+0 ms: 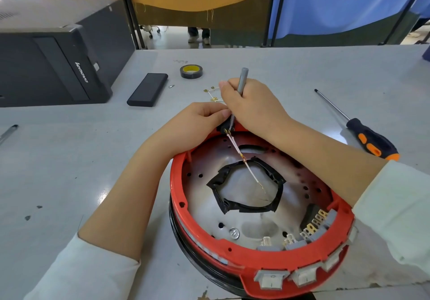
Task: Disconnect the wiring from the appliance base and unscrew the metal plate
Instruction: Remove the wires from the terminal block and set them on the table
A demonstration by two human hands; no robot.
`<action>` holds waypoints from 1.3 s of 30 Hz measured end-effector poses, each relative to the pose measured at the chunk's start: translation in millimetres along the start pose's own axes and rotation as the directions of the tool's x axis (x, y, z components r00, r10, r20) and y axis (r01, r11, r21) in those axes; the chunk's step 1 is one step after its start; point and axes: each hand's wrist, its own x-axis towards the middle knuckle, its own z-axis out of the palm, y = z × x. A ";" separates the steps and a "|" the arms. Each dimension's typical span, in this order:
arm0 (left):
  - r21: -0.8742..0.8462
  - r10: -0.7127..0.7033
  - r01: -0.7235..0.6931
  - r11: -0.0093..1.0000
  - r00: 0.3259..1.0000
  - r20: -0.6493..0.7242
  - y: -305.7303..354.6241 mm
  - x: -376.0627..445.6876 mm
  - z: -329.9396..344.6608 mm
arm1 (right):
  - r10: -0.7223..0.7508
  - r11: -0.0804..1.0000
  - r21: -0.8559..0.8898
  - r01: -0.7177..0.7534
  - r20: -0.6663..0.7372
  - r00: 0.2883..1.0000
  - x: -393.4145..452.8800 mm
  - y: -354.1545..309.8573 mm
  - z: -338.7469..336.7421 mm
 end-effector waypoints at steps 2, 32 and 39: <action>-0.006 0.006 -0.006 1.000 1.000 0.000 0.2 -0.1 0.0 | -0.006 0.999 0.052 0.006 -0.012 1.000 -3.0 1.0 -1.8; -0.028 -0.043 0.042 0.999 0.999 -0.011 1.6 0.1 1.9 | 0.004 0.993 0.117 0.000 -0.039 0.999 -1.6 2.4 -3.0; -0.023 -0.051 0.051 0.998 0.999 -0.011 0.8 0.2 1.6 | -0.012 0.995 0.098 0.014 -0.017 1.000 -1.5 5.1 -1.7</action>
